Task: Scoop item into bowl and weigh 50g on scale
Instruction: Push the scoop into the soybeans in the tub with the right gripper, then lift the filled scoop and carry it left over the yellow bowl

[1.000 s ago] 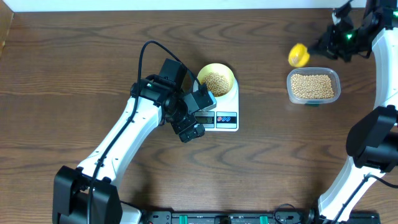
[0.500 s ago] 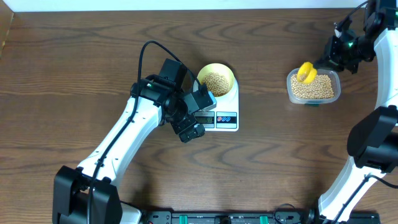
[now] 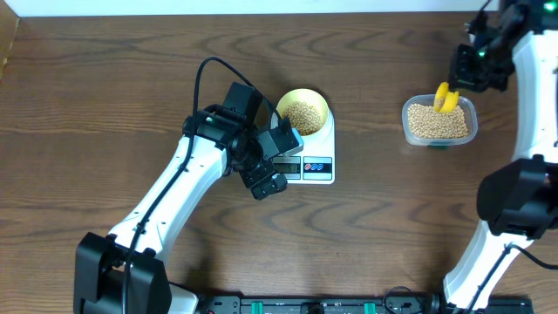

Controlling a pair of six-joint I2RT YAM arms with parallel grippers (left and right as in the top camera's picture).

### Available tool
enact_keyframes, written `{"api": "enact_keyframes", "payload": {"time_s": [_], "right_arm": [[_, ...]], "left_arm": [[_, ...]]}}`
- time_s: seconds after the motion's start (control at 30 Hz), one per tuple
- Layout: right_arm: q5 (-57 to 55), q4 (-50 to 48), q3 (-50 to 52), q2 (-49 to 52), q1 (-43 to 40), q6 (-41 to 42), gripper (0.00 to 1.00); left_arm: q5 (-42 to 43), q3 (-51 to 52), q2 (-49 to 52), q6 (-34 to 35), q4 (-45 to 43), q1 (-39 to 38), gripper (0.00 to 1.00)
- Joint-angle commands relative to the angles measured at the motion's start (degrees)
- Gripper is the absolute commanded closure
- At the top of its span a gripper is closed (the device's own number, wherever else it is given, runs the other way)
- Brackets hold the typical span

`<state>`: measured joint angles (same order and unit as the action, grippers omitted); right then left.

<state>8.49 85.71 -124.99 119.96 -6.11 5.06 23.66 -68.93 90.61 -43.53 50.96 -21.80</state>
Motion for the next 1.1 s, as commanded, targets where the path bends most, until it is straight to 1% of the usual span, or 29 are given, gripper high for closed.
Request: {"api": "enact_keyframes", "payload": {"time_s": [0.0,0.23,0.47,0.8,0.87,0.93,1.07], "right_arm": [[-9.31,0.55,-0.85,-1.57,3.15,0.59,0.99],[-21.66,0.66,-0.85,-1.57,7.89,-1.51,0.99],[-24.63,0.33,-0.85,-1.57,10.95,-5.01,0.99],[-32.17,0.17,-0.85,-1.57,14.01,-5.14,0.99],[-30.99,-0.92,-0.83,-1.57,14.03,-5.11,0.99],[-26.95,-2.69,-0.83,-1.57,13.81,-5.11,0.99],[-12.31,-7.13,-0.83,-1.57,13.49,-5.40,0.99]], "left_arm": [[0.31,0.13,0.37,-0.37,0.13,0.20,0.02],[0.31,0.13,0.37,-0.39,0.13,0.20,0.02],[0.31,0.13,0.37,-0.39,0.13,0.20,0.02],[0.31,0.13,0.37,-0.37,0.13,0.20,0.02],[0.31,0.13,0.37,-0.37,0.13,0.20,0.02],[0.31,0.13,0.37,-0.39,0.13,0.20,0.02],[0.31,0.13,0.37,-0.37,0.13,0.20,0.02]]}}
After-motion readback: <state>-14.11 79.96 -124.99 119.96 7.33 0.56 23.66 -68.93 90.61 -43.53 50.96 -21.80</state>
